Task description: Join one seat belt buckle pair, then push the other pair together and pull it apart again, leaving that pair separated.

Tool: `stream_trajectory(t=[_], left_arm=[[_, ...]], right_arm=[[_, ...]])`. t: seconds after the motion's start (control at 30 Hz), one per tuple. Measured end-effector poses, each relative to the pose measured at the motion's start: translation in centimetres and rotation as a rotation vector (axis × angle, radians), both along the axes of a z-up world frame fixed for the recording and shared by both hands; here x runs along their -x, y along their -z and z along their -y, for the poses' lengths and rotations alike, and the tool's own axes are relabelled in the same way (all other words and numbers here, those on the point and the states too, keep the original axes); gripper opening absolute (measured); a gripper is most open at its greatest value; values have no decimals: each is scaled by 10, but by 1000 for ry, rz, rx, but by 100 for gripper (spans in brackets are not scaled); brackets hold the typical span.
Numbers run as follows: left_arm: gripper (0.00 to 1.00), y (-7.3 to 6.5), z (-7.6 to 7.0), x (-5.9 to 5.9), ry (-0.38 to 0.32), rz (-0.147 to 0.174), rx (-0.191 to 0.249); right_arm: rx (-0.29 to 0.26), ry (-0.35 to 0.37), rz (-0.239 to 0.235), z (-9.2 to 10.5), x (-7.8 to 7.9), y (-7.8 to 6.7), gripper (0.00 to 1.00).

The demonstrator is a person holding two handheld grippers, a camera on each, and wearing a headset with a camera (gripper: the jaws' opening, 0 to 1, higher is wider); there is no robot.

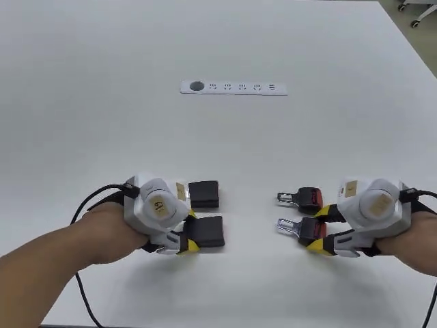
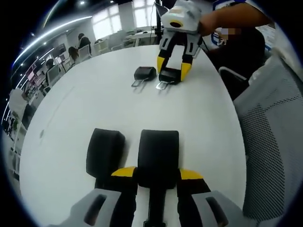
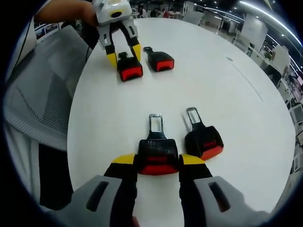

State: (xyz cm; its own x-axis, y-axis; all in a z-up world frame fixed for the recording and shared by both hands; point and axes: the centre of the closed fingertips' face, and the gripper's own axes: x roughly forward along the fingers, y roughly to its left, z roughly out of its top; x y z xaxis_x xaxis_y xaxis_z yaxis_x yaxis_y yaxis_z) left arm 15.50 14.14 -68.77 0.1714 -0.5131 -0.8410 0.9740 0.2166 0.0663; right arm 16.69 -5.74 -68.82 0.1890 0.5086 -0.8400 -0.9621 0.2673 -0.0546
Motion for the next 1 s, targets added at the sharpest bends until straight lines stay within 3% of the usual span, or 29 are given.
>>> stream_trajectory(t=[0.17,0.37,0.73,1.0], left_arm=[[33,2,0,0,14,-9,-2],[32,5,-1,-2,59,-8,-11],[32,5,-1,-1,106,-16,-10],[32,5,0,0,122,-26,-38]], right_arm=[[37,-99,-14,1,1,5,33],[64,-167,-32,2,0,8,33],[84,-163,-51,-2,2,6,33],[107,-189,-38,-4,5,5,33]])
